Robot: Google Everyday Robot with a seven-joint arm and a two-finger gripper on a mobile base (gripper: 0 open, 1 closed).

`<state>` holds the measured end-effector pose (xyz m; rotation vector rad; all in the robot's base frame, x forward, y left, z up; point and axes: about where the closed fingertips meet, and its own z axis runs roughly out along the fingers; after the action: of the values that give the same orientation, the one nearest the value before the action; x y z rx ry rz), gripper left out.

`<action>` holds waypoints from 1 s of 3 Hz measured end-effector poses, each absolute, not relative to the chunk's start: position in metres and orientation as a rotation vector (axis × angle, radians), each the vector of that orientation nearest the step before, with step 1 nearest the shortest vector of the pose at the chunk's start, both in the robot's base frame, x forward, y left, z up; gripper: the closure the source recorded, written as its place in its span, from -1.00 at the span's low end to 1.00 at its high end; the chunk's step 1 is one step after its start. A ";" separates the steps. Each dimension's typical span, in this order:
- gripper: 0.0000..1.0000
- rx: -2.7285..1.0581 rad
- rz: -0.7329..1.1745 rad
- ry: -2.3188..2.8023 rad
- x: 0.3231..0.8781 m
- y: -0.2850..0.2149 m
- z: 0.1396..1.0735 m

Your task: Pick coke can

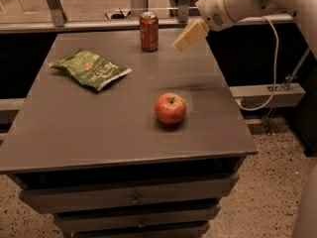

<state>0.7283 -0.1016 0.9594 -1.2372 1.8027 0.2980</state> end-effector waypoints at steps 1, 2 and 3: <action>-1.00 -1.160 0.372 1.759 0.773 -0.085 0.949; -1.00 -1.115 0.440 1.730 0.810 -0.061 0.935; -1.00 -1.100 0.479 1.728 0.833 -0.041 0.917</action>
Offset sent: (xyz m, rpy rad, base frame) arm 0.1323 0.0594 -0.0320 0.2583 -0.0097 0.0042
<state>0.8334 -0.0406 0.9172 -1.1002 1.7282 0.4787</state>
